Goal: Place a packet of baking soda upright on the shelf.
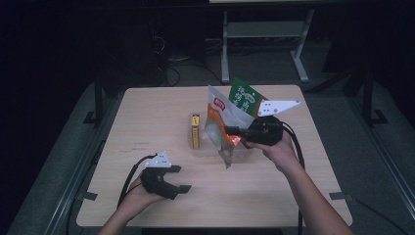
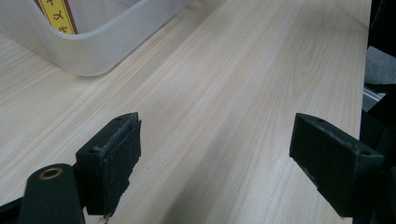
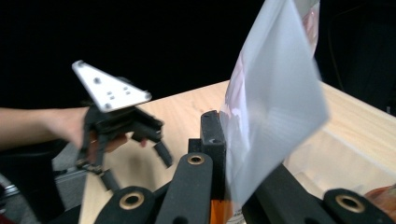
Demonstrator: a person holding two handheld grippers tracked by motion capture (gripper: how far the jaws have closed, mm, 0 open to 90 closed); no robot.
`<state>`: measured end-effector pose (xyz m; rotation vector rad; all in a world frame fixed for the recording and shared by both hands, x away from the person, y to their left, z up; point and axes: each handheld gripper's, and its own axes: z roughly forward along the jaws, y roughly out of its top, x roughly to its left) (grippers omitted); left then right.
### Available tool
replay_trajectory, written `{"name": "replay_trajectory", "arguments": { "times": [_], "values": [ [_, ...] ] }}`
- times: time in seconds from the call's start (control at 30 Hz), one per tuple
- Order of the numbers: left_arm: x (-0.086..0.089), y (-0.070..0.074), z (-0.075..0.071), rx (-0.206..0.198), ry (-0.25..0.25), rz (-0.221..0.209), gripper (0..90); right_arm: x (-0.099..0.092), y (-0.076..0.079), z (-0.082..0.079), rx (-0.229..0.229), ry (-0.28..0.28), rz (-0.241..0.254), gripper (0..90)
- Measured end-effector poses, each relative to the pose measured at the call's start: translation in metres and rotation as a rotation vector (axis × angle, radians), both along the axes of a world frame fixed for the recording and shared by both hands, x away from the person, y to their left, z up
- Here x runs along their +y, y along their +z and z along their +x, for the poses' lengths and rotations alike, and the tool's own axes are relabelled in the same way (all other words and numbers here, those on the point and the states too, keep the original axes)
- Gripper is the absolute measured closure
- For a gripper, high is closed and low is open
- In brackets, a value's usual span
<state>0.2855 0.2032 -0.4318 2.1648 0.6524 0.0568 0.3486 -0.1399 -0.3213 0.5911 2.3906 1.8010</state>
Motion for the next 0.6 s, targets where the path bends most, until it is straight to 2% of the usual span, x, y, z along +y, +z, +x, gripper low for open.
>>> {"name": "replay_trajectory", "arguments": {
  "times": [0.27, 0.6],
  "values": [
    [0.000, -0.001, 0.000, 0.005, -0.015, 0.007, 16.1, 0.008, -0.004, 0.030, 0.017, -0.054, 0.013, 90.0],
    [-0.002, -0.003, -0.001, 0.012, -0.028, 0.019, 16.1, 0.022, -0.012, 0.060, 0.038, -0.099, -0.026, 90.0]
  ]
}}
